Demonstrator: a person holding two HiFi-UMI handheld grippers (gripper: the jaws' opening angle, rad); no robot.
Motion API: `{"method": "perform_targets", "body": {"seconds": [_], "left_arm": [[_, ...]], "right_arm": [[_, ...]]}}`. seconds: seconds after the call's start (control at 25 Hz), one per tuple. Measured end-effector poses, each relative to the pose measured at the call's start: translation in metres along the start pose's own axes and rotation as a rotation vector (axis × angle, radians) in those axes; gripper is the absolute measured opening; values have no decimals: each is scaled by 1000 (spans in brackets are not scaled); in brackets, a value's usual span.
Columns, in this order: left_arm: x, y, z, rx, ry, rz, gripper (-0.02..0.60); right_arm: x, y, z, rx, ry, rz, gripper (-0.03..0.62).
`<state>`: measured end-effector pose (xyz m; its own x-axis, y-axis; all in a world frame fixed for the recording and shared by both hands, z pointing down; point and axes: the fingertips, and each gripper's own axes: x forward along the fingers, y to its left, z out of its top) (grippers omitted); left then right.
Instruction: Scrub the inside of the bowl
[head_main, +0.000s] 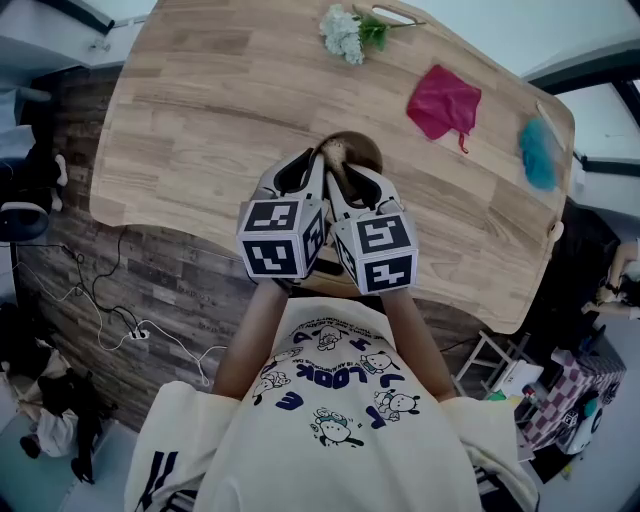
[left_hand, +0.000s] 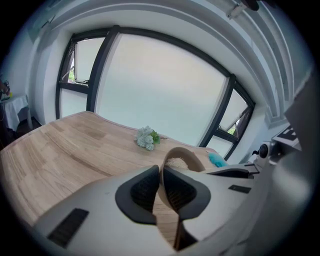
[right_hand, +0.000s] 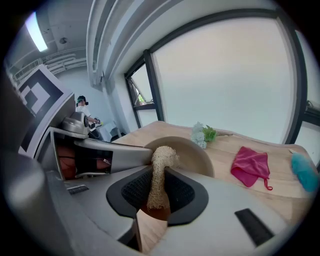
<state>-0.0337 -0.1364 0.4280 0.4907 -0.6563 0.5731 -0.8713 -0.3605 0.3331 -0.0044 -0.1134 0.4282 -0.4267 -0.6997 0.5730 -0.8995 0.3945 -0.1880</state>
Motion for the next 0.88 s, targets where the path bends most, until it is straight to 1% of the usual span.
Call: {"method": "perform_targets", "body": {"seconds": [0.12, 0.36, 0.48, 0.6, 0.72, 0.88], "left_arm": [[-7, 0, 0, 11, -5, -3, 52], [-14, -4, 2, 68, -9, -19, 52], [-16, -6, 6, 83, -28, -23, 52], [-18, -7, 11, 81, -58, -23, 54], [-20, -8, 14, 71, -82, -27, 56], [-23, -9, 15, 42, -99, -28, 55]], "right_arm": [[-3, 7, -1, 19, 5, 46, 67], [-10, 15, -4, 122, 47, 208, 66], [-13, 16, 0, 185, 53, 277, 66], [-18, 16, 6, 288, 40, 341, 66], [-21, 15, 12, 385, 18, 376, 66], [-24, 13, 16, 457, -11, 382, 66]]}}
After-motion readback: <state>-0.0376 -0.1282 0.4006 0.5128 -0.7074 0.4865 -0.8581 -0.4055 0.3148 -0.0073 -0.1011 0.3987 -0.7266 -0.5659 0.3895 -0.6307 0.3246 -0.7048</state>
